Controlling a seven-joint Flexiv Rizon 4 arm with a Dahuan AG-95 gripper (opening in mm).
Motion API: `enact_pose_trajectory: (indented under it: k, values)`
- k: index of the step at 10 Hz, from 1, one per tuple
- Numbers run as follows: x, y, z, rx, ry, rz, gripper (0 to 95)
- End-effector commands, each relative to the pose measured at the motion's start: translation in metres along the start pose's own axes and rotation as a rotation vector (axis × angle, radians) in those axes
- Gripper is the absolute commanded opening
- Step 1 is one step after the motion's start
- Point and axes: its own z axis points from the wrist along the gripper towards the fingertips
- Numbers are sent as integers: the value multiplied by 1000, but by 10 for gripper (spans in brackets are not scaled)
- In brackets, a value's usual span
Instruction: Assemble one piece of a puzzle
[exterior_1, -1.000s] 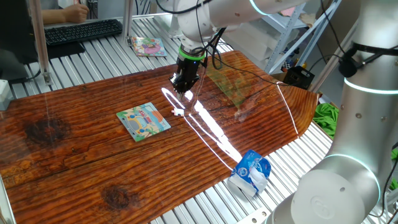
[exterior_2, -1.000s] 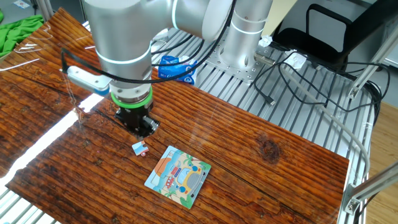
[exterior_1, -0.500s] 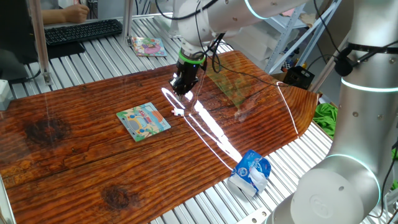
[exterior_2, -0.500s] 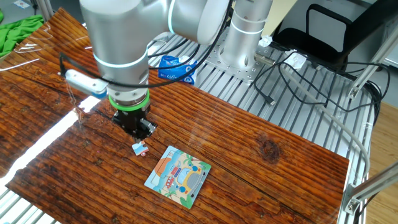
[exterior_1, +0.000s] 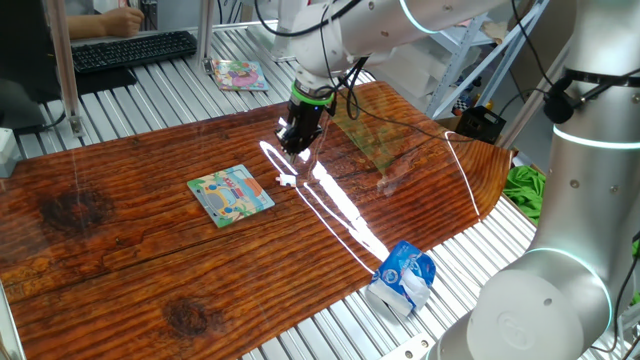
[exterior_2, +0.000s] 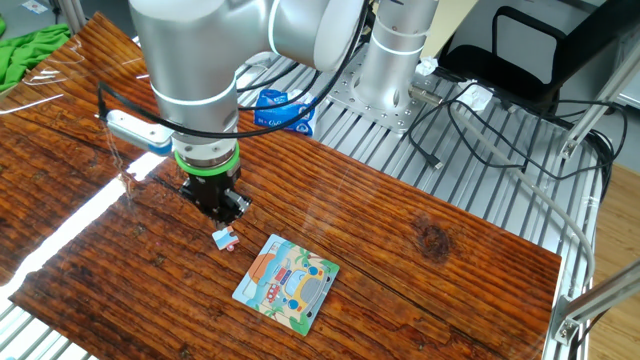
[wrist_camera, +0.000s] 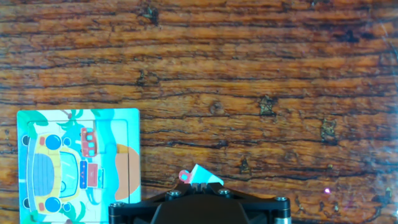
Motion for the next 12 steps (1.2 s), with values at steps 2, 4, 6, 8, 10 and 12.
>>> enact_pose_trajectory:
  k: [2,4,6,8,10,12]
  values:
    - [0,0,-1,-8,8,37,190]
    - [0,0,-1,-2,10,59,570]
    - [-1,0,-2,-7,10,48,570]
    - [-1,0,-2,6,-9,-5,0]
    - [-1,0,-1,5,-7,-10,0]
    - [-1,-1,-1,5,-10,-5,0]
